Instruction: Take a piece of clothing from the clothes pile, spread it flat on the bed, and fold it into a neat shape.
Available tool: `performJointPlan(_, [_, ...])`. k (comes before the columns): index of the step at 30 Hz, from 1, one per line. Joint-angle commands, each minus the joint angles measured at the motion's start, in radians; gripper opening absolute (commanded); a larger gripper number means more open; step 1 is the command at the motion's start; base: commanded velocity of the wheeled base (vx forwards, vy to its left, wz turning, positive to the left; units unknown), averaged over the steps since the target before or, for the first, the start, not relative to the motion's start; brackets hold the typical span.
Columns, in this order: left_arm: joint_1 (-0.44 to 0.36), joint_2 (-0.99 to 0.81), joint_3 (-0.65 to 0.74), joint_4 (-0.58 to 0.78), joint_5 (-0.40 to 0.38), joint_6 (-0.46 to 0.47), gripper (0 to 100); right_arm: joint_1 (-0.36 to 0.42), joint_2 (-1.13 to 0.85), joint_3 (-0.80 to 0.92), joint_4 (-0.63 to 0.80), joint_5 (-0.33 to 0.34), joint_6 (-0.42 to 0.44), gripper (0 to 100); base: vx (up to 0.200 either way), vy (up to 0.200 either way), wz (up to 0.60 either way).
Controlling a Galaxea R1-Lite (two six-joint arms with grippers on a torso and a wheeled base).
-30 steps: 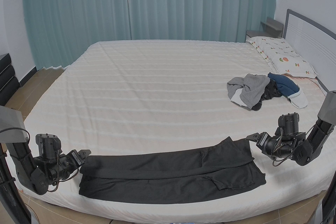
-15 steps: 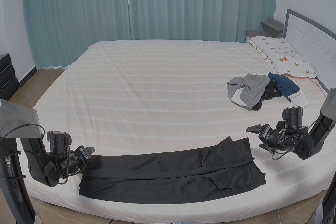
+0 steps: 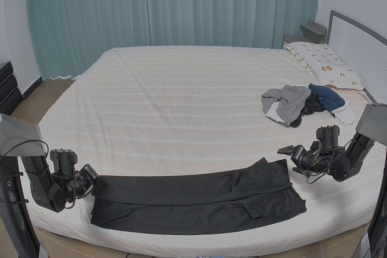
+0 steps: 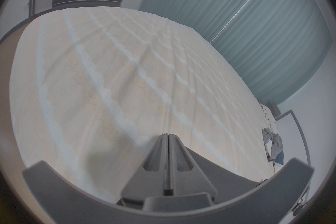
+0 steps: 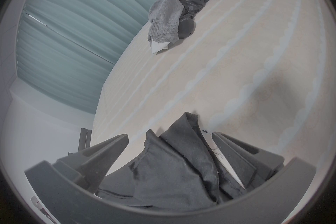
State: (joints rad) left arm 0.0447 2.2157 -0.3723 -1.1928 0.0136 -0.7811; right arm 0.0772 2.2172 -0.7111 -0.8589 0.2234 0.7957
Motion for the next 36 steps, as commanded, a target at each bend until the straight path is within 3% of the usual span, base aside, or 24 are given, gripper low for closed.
performJointPlan(1, [0.004, -0.007, 0.0, -0.002, 0.0, -0.003, 0, 0.001, 0.076, -0.053, 0.0, 0.001, 0.002, 100, 0.0, 0.0, 0.0])
performJointPlan(3, [0.004, -0.005, 0.0, -0.002, 0.0, -0.003, 0, -0.001, 0.082, -0.062, 0.001, 0.001, 0.002, 100, 0.0, 0.0, 0.0])
performJointPlan(4, [0.004, -0.004, -0.005, -0.002, -0.001, -0.004, 0, 0.003, 0.093, -0.071, 0.001, 0.001, 0.002, 0, 0.0, 0.0, 0.0])
performJointPlan(33, [0.011, 0.044, -0.014, -0.002, -0.007, -0.004, 0, -0.039, 0.127, -0.139, -0.011, -0.003, 0.063, 0, 0.0, 0.0, 0.0])
performJointPlan(34, [0.011, 0.044, -0.014, -0.002, -0.007, -0.004, 100, -0.037, 0.127, -0.139, -0.011, -0.003, 0.063, 100, 0.0, 0.0, 0.0])
performJointPlan(36, [0.011, 0.044, -0.013, -0.002, -0.009, -0.004, 100, -0.036, 0.122, -0.131, -0.012, -0.004, 0.063, 100, 0.0, 0.0, 0.0])
